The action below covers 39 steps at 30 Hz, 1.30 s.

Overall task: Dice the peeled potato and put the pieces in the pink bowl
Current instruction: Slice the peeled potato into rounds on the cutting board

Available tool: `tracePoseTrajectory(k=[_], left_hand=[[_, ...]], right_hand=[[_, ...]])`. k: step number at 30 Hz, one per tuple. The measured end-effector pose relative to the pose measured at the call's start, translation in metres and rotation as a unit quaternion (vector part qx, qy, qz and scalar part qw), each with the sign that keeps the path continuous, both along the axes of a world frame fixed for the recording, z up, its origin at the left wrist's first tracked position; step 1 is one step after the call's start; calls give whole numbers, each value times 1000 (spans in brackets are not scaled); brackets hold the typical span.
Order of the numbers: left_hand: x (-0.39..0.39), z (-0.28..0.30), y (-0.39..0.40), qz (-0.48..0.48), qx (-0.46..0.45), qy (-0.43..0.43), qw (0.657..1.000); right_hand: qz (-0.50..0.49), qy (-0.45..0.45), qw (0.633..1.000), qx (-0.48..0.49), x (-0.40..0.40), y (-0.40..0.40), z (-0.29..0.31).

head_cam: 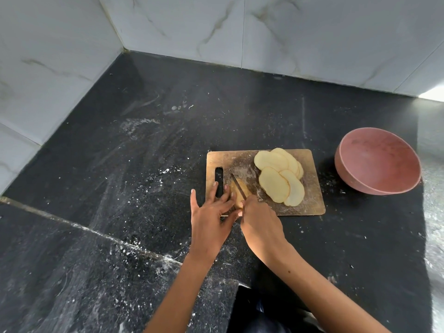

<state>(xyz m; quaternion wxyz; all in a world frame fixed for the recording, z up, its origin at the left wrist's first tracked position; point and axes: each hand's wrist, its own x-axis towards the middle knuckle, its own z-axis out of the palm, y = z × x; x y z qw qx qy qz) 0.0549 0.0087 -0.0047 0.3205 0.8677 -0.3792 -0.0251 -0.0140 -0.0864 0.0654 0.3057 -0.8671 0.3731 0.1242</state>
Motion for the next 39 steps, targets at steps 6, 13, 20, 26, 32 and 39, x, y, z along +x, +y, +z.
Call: tracePoseTrajectory(k=[6, 13, 20, 26, 32, 39], left_hand=[[0, 0, -1, 2, -12, 5, 1000], [-2, 2, -2, 26, -6, 13, 1000], [0, 0, -1, 22, -6, 11, 1000], [-2, 1, 0, 34, -14, 20, 999], [-3, -2, 0, 34, -3, 11, 999], [-6, -3, 1, 21, -16, -9, 1000]], right_hand=[[0, 27, 999, -25, 12, 3, -3], [25, 70, 997, -28, -5, 1, -1], [29, 63, 997, -29, 1, 1, -3], [50, 116, 992, -18, -38, 9, 0], [58, 129, 989, 38, -64, 6, 8], [49, 115, 989, 84, -72, -19, 22]])
